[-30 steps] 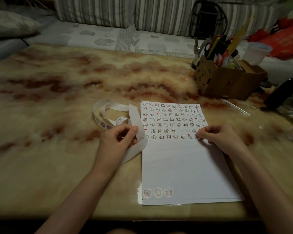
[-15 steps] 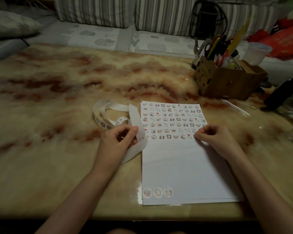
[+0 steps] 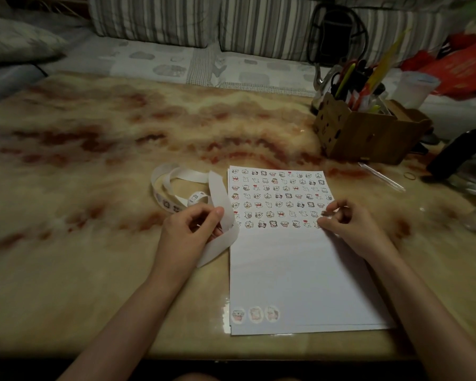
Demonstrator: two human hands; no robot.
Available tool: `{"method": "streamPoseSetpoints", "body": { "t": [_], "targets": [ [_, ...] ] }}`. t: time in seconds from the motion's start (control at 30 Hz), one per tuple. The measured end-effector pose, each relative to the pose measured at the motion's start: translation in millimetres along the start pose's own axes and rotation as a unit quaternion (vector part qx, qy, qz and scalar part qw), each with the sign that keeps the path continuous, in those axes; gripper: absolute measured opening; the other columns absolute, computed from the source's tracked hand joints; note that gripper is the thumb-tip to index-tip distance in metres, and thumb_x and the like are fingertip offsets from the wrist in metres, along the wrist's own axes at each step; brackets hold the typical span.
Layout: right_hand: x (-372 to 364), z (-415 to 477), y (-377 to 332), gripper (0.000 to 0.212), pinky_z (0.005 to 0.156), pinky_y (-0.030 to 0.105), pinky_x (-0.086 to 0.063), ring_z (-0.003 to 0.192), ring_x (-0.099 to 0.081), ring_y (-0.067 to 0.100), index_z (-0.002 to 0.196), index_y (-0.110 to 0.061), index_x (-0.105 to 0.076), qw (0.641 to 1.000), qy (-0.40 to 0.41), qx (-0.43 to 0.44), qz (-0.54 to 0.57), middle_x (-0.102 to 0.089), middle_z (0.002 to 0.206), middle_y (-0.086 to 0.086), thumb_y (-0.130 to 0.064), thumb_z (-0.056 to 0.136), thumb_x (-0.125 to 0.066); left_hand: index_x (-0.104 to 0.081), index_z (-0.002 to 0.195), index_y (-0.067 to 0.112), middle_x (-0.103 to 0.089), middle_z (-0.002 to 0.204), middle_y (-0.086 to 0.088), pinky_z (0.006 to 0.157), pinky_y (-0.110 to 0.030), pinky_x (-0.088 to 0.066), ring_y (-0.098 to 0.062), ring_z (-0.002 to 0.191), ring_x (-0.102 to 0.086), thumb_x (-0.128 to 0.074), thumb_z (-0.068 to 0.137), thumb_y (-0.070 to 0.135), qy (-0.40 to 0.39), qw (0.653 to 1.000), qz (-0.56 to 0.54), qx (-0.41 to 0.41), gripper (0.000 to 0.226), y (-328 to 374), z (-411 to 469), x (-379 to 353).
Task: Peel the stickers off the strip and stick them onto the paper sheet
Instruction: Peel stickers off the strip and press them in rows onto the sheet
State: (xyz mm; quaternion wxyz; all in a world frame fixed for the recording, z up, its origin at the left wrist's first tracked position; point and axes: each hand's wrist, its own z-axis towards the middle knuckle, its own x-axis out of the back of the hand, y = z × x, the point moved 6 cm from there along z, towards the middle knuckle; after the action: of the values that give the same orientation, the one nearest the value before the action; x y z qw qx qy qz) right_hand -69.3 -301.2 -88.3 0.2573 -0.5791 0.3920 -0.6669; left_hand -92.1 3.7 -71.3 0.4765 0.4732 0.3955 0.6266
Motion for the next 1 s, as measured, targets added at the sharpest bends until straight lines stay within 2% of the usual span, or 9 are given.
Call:
{"method": "streamPoseSetpoints", "body": {
  "t": [0.2,0.3,0.5,0.57,0.63,0.7,0.83,0.93,1.0],
  "targets": [
    [-3,1,1,0.021,0.058,0.031,-0.032,0.056,-0.044,0.014,0.080,-0.018,-0.057,1.000,-0.011,-0.002,0.007,-0.051,0.059,-0.002,-0.018,0.076,-0.078,-0.068,0.075,0.008,-0.066,0.062,-0.001,0.060,-0.014,-0.046,-0.004,0.055,-0.059,-0.060,0.091,0.017,0.006,1.000,-0.020,0.008,0.019,-1,0,1],
    [-4,2,2,0.019,0.057,0.029,-0.032,0.056,-0.042,0.013,0.081,-0.016,-0.057,1.000,-0.022,-0.003,0.004,-0.050,0.059,-0.002,-0.012,0.079,-0.075,-0.069,0.080,0.009,-0.066,0.062,-0.003,0.053,-0.015,-0.045,-0.004,0.053,-0.057,-0.059,0.091,0.018,0.011,0.999,-0.030,0.014,0.017,-2,0,2],
    [-3,2,-1,0.011,0.059,0.030,-0.037,0.054,-0.050,0.013,0.080,-0.020,-0.058,1.000,0.007,-0.006,-0.010,-0.058,0.065,0.001,-0.015,0.086,-0.066,-0.067,0.079,0.012,-0.067,0.062,-0.006,0.053,-0.016,-0.045,-0.005,0.053,-0.059,-0.058,0.091,0.019,0.022,0.999,-0.039,0.008,0.017,-1,0,4],
    [-5,-4,-17,0.006,0.058,0.029,-0.037,0.057,-0.050,0.009,0.082,-0.020,-0.061,0.999,0.031,0.036,-0.012,-0.063,0.070,0.000,-0.019,0.087,-0.065,-0.066,0.078,0.012,-0.065,0.062,-0.007,0.051,-0.015,-0.044,-0.003,0.050,-0.056,-0.058,0.091,0.017,0.027,0.999,-0.044,0.000,0.017,1,0,5],
    [-14,-15,-43,0.009,0.058,0.020,-0.037,0.061,-0.049,0.002,0.081,-0.021,-0.063,0.994,0.038,0.098,0.014,-0.063,0.072,-0.008,-0.015,0.087,-0.065,-0.065,0.078,0.013,-0.064,0.061,-0.004,0.050,-0.013,-0.043,-0.002,0.048,-0.054,-0.057,0.091,0.016,0.035,0.998,-0.044,-0.004,0.016,3,0,5],
    [-31,-27,-71,0.012,0.060,0.015,-0.038,0.066,-0.052,-0.001,0.081,-0.022,-0.064,0.988,0.006,0.145,0.058,-0.065,0.076,-0.010,-0.012,0.086,-0.067,-0.065,0.077,0.015,-0.065,0.061,-0.001,0.051,-0.014,-0.044,-0.003,0.047,-0.053,-0.057,0.091,0.017,0.045,0.998,-0.047,-0.007,0.016,3,0,6],
    [-73,-49,-113,0.010,0.074,0.034,-0.048,0.083,-0.063,0.012,0.087,-0.020,-0.068,0.967,-0.103,0.211,0.100,-0.070,0.089,-0.007,-0.010,0.083,-0.069,-0.064,0.078,0.017,-0.068,0.063,0.001,0.054,-0.018,-0.047,-0.011,0.046,-0.056,-0.057,0.090,0.024,0.061,0.997,-0.054,-0.010,0.016,3,1,9],
    [-93,-55,-125,0.012,0.076,0.037,-0.049,0.082,-0.065,0.011,0.088,-0.019,-0.068,0.958,-0.139,0.222,0.115,-0.071,0.087,-0.004,-0.009,0.081,-0.071,-0.064,0.078,0.021,-0.067,0.063,0.000,0.054,-0.025,-0.048,-0.014,0.046,-0.058,-0.057,0.085,0.034,0.062,0.996,-0.063,-0.011,0.016,2,1,10],
    [-98,-56,-127,0.014,0.072,0.034,-0.049,0.080,-0.065,0.011,0.086,-0.020,-0.067,0.957,-0.147,0.213,0.132,-0.072,0.085,0.000,-0.009,0.079,-0.074,-0.064,0.078,0.020,-0.065,0.061,-0.001,0.054,-0.027,-0.048,-0.014,0.045,-0.058,-0.058,0.086,0.030,0.059,0.996,-0.071,-0.009,0.014,1,2,10]
  ]
}}
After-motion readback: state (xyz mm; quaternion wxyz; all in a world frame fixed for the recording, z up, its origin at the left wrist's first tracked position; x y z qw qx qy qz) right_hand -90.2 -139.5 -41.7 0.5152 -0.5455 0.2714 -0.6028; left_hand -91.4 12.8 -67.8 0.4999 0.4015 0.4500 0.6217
